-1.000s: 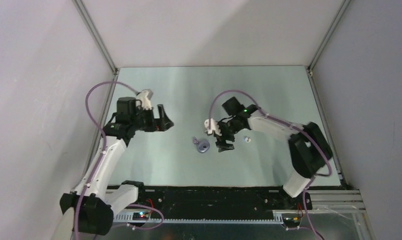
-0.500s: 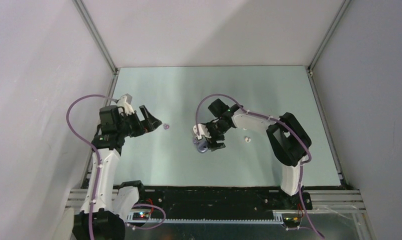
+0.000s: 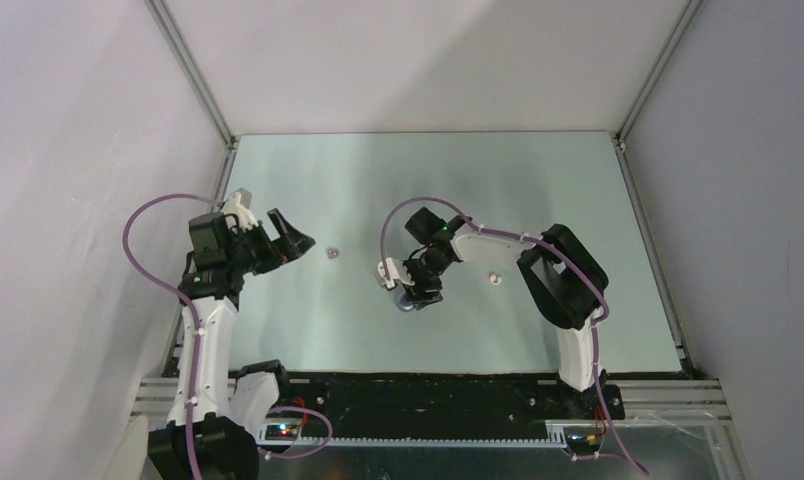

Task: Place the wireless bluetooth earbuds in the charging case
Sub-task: Pick up the charging case at the center of the board.

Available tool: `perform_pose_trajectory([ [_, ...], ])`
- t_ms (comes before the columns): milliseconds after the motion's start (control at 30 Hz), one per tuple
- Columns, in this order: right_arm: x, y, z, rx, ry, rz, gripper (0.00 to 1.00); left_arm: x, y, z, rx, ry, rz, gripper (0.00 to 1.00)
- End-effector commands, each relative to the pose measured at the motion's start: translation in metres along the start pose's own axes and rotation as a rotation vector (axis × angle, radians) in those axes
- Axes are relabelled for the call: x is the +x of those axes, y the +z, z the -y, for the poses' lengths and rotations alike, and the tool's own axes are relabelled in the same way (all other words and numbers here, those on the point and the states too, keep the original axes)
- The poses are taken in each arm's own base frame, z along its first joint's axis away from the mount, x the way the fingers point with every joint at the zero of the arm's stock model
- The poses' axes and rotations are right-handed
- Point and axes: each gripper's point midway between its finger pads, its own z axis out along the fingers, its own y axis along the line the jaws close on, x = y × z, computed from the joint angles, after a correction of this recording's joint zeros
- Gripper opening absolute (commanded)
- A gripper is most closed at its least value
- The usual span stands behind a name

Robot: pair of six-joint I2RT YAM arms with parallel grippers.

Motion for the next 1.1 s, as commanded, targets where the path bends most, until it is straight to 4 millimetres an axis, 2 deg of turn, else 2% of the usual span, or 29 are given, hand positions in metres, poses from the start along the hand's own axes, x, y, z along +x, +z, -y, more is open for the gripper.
perform_pose_trajectory([
  [0, -0.011, 0.000, -0.001, -0.022, 0.011, 0.022, 0.62, -0.009, -0.002, 0.008, 0.041, 0.016, 0.026, 0.99],
  [167, -0.012, 0.000, -0.003, -0.021, 0.050, 0.021, 0.62, -0.008, 0.002, 0.005, 0.039, 0.014, 0.023, 0.98],
  [267, -0.012, 0.000, -0.003, -0.018, 0.051, 0.023, 0.87, -0.008, 0.004, 0.005, 0.042, 0.012, 0.020, 0.98],
  [333, -0.013, 0.001, 0.000, -0.011, 0.043, 0.024, 0.90, -0.008, 0.005, 0.004, 0.041, 0.012, 0.018, 0.98],
  [467, -0.015, 0.004, 0.003, -0.003, 0.023, 0.031, 0.86, -0.007, 0.006, 0.003, 0.040, 0.010, 0.017, 0.98],
  [600, -0.015, 0.010, 0.002, -0.009, -0.001, 0.020, 0.77, -0.005, 0.009, 0.002, 0.043, 0.004, 0.010, 0.98],
  [667, -0.014, 0.012, -0.001, -0.020, -0.006, 0.009, 0.69, -0.005, 0.011, 0.002, 0.047, -0.003, 0.012, 0.98],
  [767, -0.011, 0.010, -0.003, -0.018, 0.015, -0.008, 0.62, -0.006, 0.016, 0.002, 0.045, -0.022, 0.009, 0.96],
  [800, -0.010, 0.008, -0.003, -0.014, 0.027, -0.010, 0.56, -0.006, 0.020, 0.002, 0.042, -0.019, 0.002, 0.96],
  [867, -0.013, -0.001, 0.002, 0.014, 0.064, 0.000, 0.48, -0.006, 0.026, 0.007, 0.044, 0.000, -0.009, 0.96],
  [900, -0.016, -0.012, 0.006, 0.049, 0.097, 0.008, 0.46, -0.012, 0.027, 0.012, 0.053, 0.021, 0.004, 0.96],
  [933, -0.017, -0.018, 0.013, 0.090, 0.104, 0.010, 0.43, -0.010, 0.032, 0.017, 0.062, 0.037, -0.012, 0.96],
  [967, -0.025, -0.034, 0.020, 0.147, 0.139, 0.027, 0.41, -0.016, 0.034, 0.024, 0.080, 0.057, 0.004, 0.95],
  [1000, -0.028, -0.043, 0.030, 0.211, 0.145, 0.037, 0.38, -0.012, 0.040, 0.032, 0.103, 0.075, -0.016, 0.95],
  [1033, -0.039, -0.065, 0.041, 0.295, 0.169, 0.077, 0.36, -0.017, 0.046, 0.038, 0.121, 0.095, -0.009, 0.95],
  [1067, -0.049, -0.090, 0.048, 0.373, 0.204, 0.109, 0.35, -0.014, 0.049, 0.052, 0.156, 0.125, -0.022, 0.95],
])
